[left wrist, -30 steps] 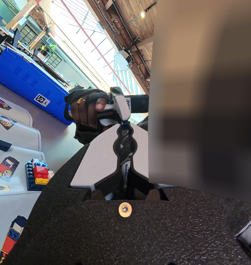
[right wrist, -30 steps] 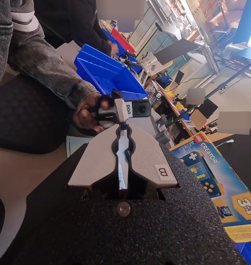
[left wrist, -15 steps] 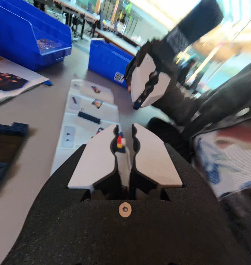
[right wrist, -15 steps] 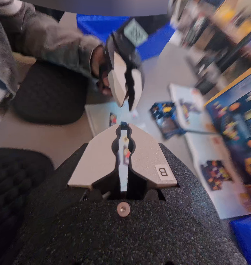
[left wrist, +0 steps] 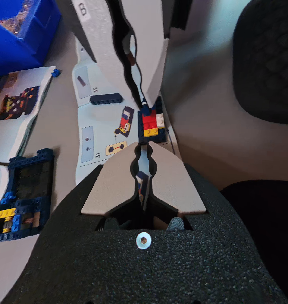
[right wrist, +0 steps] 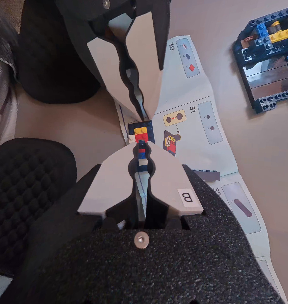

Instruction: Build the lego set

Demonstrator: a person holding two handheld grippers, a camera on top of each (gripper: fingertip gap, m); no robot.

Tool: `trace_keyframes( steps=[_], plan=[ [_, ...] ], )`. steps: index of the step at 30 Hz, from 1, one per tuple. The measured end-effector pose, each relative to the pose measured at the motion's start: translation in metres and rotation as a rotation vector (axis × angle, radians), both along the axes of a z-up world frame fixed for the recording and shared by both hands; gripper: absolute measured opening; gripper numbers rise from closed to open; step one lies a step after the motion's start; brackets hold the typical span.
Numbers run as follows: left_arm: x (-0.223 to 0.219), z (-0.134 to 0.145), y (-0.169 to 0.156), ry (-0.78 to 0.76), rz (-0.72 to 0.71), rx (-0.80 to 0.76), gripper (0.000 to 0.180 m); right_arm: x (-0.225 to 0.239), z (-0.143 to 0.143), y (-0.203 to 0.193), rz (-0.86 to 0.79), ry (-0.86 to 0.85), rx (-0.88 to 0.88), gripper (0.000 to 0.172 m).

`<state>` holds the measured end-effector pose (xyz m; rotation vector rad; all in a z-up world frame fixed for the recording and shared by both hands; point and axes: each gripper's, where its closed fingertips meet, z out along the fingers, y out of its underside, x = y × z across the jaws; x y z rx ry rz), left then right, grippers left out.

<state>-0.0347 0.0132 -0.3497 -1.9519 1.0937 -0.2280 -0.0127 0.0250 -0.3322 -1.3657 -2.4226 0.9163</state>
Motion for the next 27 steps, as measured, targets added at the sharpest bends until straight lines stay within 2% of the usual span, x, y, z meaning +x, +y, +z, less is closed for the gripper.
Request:
trace_keyframes(
  steps=[2, 5, 10, 13, 21, 27],
  plan=[
    [-0.001, 0.002, 0.0, 0.01, -0.02, 0.032, 0.007, 0.0, 0.0, 0.002, -0.004, -0.005, 0.001, 0.007],
    [0.009, 0.01, -0.008, 0.051, -0.125, 0.139, 0.008, 0.001, 0.001, 0.006, -0.004, -0.015, 0.017, 0.007],
    [0.015, 0.005, -0.004, 0.292, -0.137, 0.295, 0.008, -0.001, 0.003, 0.009, 0.003, -0.033, 0.029, 0.007],
    [0.017, 0.0, -0.006, 0.335, -0.15, 0.306, 0.002, -0.007, 0.003, 0.004, 0.027, -0.04, 0.028, 0.007],
    [0.018, 0.0, -0.007, 0.394, -0.159, 0.353, 0.0, -0.023, -0.01, -0.008, 0.093, -0.118, 0.083, 0.007],
    [0.019, 0.001, -0.007, 0.533, -0.17, 0.457, 0.0, -0.027, -0.016, -0.007, 0.111, -0.196, 0.16, 0.007]
  ],
)
